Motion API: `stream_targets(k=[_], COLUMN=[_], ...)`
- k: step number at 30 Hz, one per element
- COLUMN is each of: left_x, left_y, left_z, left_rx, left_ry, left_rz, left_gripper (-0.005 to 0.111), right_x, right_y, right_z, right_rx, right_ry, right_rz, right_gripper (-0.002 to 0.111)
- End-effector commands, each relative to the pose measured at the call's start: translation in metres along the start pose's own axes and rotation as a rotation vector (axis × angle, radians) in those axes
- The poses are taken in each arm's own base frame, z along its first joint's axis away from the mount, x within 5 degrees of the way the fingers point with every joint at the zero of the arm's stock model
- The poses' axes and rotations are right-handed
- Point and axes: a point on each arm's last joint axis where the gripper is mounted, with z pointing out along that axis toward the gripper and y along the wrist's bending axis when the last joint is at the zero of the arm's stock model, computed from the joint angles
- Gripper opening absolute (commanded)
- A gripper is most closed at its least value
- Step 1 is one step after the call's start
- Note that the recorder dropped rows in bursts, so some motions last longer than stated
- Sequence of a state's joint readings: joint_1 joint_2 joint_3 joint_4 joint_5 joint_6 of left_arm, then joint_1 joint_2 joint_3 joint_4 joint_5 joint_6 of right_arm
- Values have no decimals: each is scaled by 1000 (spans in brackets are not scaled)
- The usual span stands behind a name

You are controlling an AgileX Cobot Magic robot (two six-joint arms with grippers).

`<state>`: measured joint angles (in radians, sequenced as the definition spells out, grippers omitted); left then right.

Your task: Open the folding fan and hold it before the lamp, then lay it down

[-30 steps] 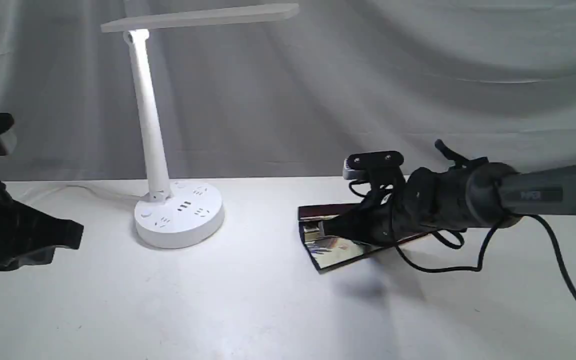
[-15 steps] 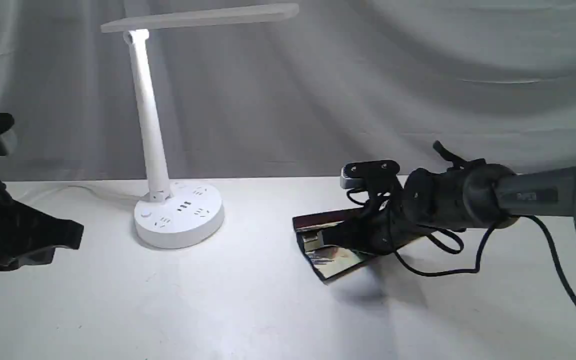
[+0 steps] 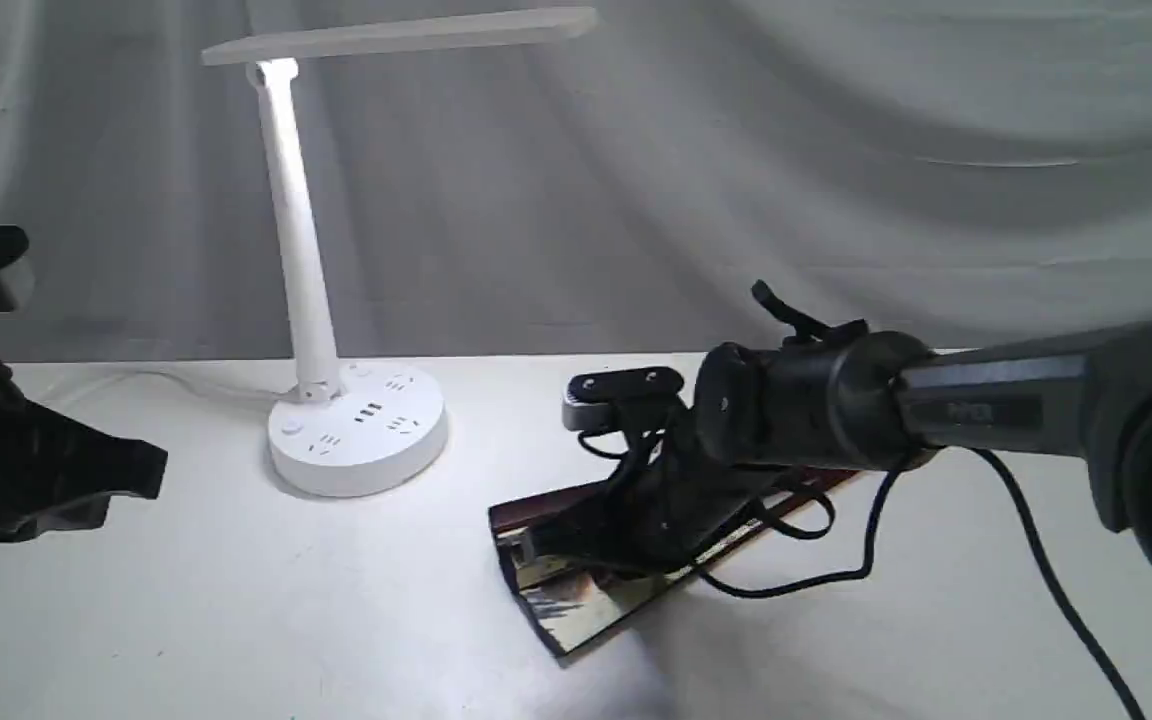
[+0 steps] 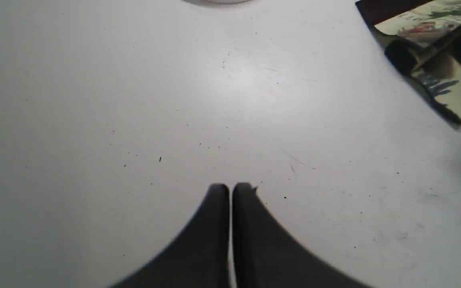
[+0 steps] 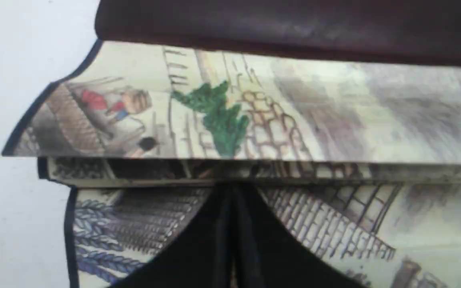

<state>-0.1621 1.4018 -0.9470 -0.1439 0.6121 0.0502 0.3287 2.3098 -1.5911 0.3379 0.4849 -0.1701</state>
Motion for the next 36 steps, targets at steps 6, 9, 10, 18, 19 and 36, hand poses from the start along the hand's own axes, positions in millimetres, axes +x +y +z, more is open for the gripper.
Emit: stream_targets(k=[6, 9, 10, 18, 19, 36], left_x=[-3, -3, -3, -3, -3, -1], left_y=[-2, -2, -2, -2, -2, -2], left_z=[-2, -2, -2, -2, -2, -2], left_rx=[9, 9, 9, 9, 9, 10], left_ry=[-12, -12, -12, -12, -12, 12], left_rz=[1, 1, 1, 3, 3, 2], left_gripper=[0, 0, 0, 0, 0, 0], right_x=[26, 24, 21, 1, 0, -15], right_y=[42, 46, 47, 52, 53, -5], right_z=[13, 9, 6, -38, -43, -74], right_rx=[-42, -50, -50, -43, -46, 105], right_ry=[150, 140, 130, 58, 60, 58], right_rz=[-47, -93, -114, -267, -277, -422], right_gripper=[0, 0, 0, 5, 9, 63])
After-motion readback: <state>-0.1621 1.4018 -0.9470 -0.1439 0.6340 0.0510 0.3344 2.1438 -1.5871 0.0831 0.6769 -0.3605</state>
